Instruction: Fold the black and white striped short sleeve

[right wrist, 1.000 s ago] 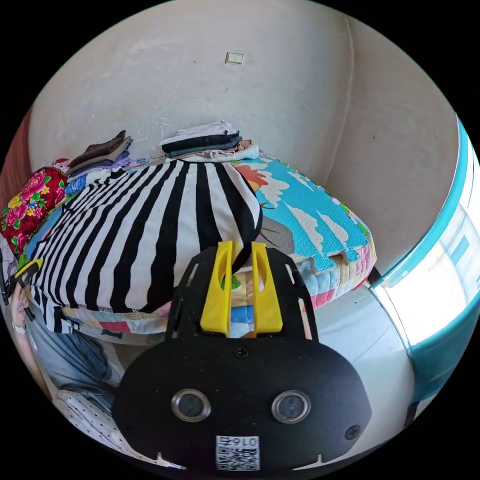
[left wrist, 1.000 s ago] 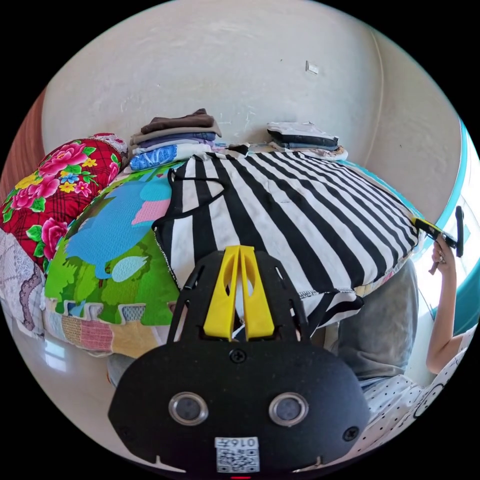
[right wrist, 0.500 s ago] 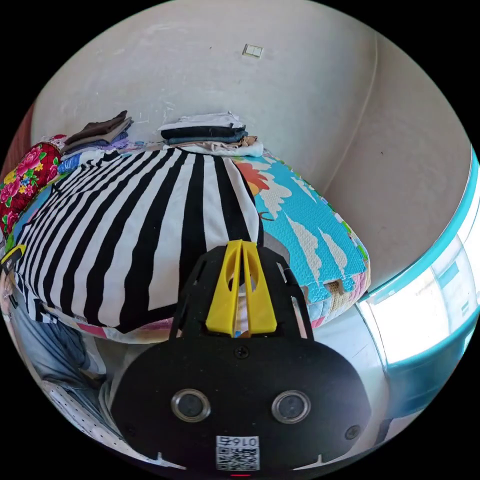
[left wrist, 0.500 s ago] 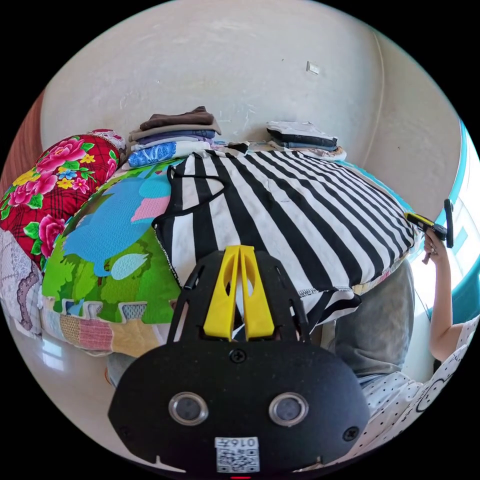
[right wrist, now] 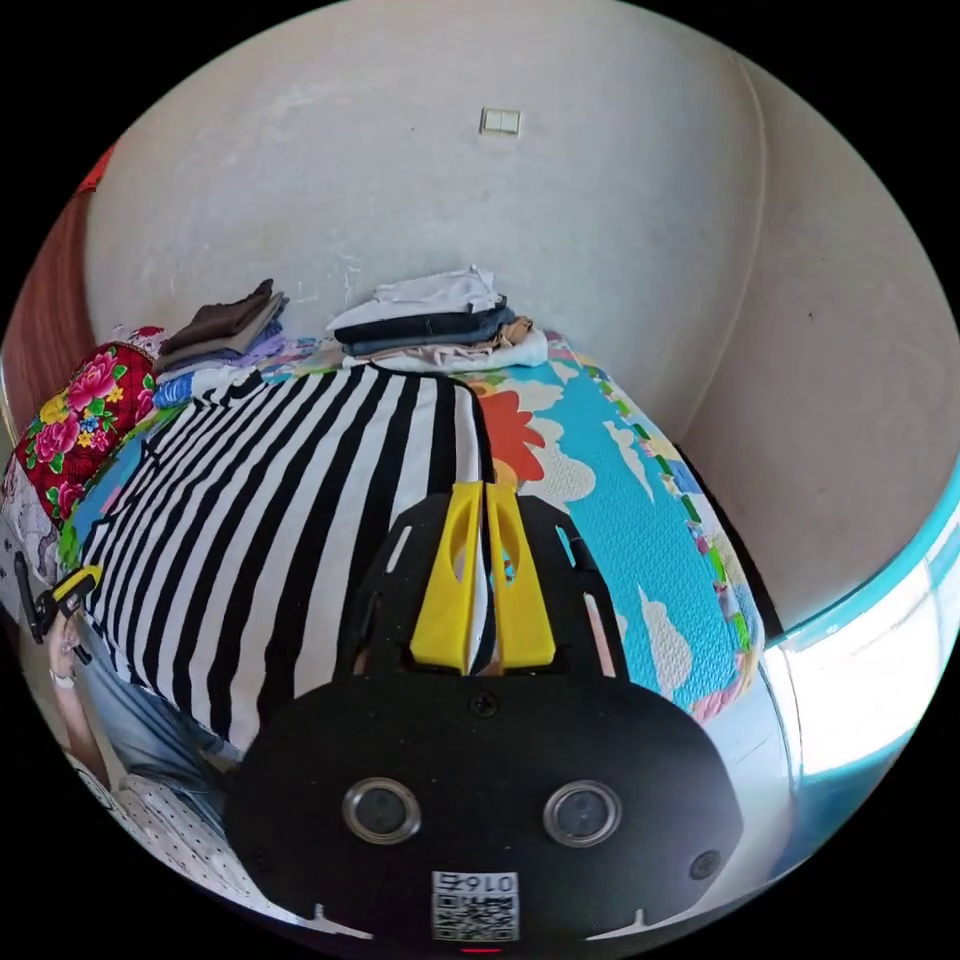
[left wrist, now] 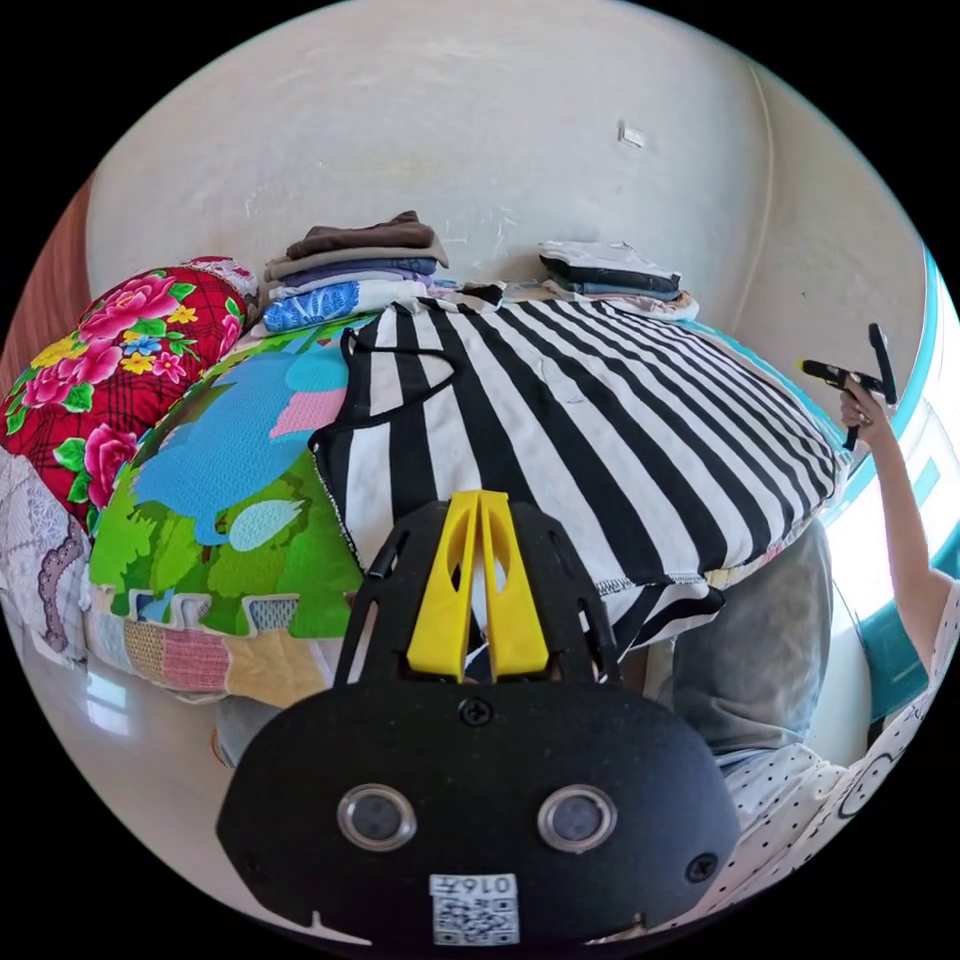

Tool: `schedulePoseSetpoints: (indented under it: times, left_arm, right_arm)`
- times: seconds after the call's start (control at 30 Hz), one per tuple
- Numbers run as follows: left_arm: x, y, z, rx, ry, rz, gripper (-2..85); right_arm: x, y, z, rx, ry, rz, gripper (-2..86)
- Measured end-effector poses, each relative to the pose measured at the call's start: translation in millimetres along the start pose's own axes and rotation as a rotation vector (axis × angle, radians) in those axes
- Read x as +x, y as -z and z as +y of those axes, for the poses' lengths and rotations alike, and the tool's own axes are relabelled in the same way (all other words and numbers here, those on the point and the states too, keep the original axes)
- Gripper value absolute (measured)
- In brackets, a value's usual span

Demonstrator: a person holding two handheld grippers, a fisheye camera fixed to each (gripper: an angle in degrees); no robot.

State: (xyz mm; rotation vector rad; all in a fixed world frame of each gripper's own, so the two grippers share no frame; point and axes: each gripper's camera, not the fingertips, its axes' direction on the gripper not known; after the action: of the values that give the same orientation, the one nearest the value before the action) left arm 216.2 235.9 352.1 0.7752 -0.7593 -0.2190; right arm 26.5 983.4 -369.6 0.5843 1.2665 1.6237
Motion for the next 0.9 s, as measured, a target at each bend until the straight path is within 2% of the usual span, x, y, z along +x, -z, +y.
schedulePoseSetpoints:
  times: [0.17, 0.3, 0.53, 0.67, 0.8, 0.9]
  left_arm:
    - [-2.2, -2.2, 2.3, 0.011, 0.019, 0.000, -1.0]
    - [-0.2, -3.7, 2.7, 0.012, 0.007, -0.020, -1.0]
    - [-2.8, -5.2, 4.5, 0.018, 0.009, -0.016, -1.0]
    - [-3.9, -5.5, 5.9, 0.023, 0.008, -0.017, -1.0]
    - [-4.6, -5.6, 7.4, 0.027, 0.005, -0.018, -1.0]
    - [-5.4, -5.4, 8.5, 0.030, 0.005, -0.017, -1.0]
  right_arm:
    - [30.1, -92.2, -77.6, -0.221, 0.005, -0.032, 6.7]
    - [35.1, -128.5, -99.5, -0.312, 0.031, -0.017, 8.2]
    - [27.0, -148.3, -113.9, -0.302, 0.132, 0.008, 2.3]
    - [9.2, -146.1, -121.8, -0.214, 0.231, 0.182, 0.4]
    - [3.8, -158.7, -129.7, -0.268, 0.284, 0.255, 0.9]
    - [13.4, -161.5, -139.5, -0.264, 0.226, 0.207, 3.6]
